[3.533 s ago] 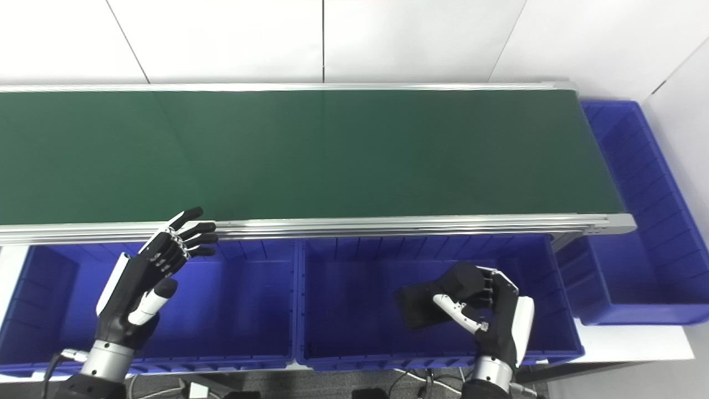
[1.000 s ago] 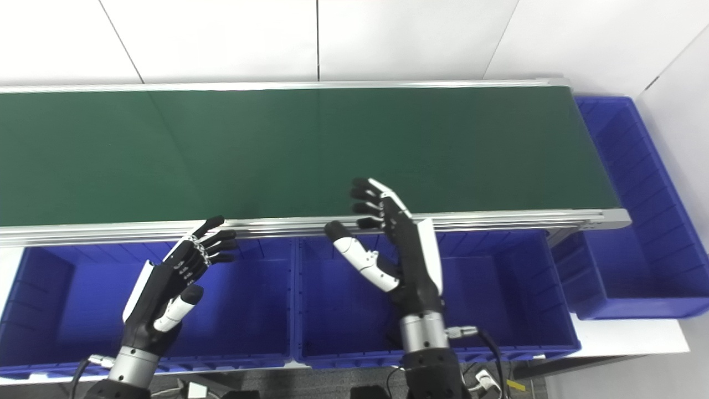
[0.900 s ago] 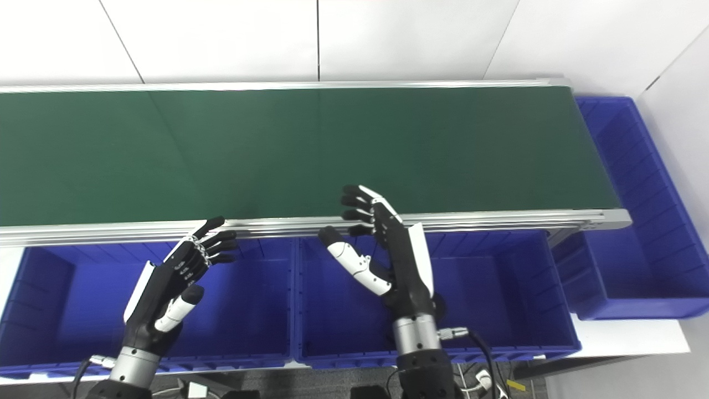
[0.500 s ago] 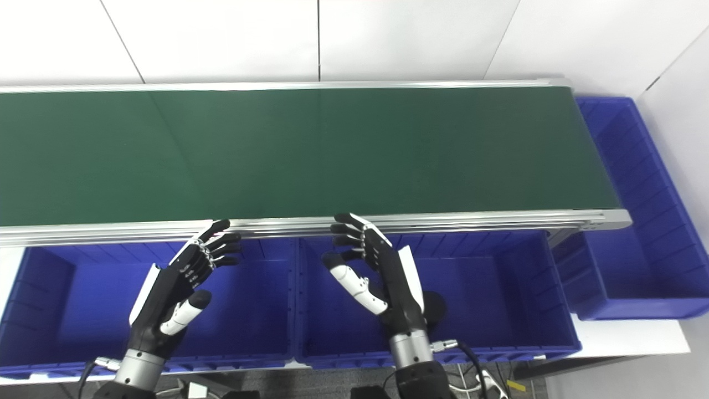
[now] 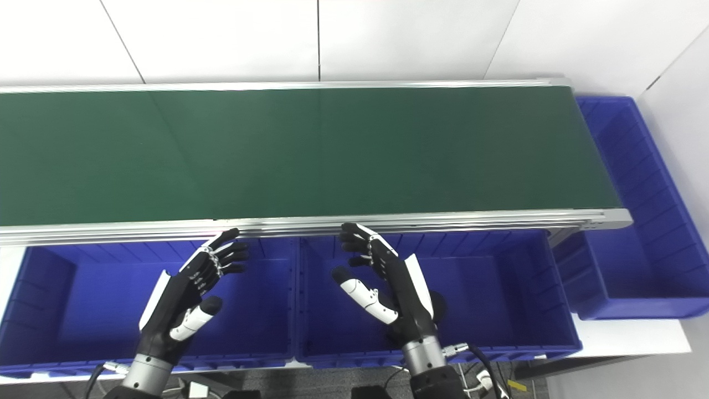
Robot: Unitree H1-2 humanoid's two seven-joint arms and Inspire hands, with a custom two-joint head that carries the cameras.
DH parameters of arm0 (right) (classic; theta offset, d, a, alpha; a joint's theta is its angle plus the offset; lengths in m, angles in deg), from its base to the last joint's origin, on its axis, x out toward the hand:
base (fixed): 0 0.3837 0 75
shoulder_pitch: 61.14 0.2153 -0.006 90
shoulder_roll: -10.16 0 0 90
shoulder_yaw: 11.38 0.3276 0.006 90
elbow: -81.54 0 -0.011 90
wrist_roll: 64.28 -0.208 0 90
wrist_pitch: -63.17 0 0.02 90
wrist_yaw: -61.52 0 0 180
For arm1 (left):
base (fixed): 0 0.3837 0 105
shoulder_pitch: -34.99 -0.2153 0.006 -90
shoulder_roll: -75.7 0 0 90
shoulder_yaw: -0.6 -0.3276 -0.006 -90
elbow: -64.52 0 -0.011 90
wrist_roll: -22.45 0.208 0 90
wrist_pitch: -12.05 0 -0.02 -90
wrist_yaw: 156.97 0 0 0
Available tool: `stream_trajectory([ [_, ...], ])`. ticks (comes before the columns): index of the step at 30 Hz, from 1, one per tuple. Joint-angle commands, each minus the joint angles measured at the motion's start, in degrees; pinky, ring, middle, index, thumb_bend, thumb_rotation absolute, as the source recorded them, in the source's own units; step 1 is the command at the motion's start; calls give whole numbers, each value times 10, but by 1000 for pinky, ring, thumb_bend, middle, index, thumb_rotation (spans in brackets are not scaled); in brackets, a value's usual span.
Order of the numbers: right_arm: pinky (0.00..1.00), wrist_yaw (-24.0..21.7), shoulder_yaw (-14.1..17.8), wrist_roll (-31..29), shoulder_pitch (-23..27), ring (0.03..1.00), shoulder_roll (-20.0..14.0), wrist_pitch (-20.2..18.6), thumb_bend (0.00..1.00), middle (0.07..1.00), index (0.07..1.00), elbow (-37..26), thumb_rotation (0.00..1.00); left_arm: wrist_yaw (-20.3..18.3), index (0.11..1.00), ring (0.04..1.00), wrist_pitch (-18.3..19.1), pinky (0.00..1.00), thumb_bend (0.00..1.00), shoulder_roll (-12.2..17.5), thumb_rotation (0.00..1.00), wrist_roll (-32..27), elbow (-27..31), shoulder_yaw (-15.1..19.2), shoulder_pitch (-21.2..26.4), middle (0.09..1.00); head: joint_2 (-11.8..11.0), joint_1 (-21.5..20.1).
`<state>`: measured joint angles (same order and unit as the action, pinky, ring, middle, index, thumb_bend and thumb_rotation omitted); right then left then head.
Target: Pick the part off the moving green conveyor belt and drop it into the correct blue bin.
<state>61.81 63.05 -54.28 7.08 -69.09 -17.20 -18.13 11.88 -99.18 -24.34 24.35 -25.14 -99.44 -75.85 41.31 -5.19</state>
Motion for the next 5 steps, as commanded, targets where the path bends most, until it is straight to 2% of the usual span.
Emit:
stream_trajectory([
  [1,673,-8,1,-5,1,767,0,39,533,789,825,-5,615,6,870,773,-24,722,827,-3,755,3,4,-2,3,808,1,1],
  [5,669,-8,5,-11,4,758,-3,39,527,785,824,0,600,6,871,774,-27,721,829,-5,756,2,-4,-5,6,809,-6,17],
])
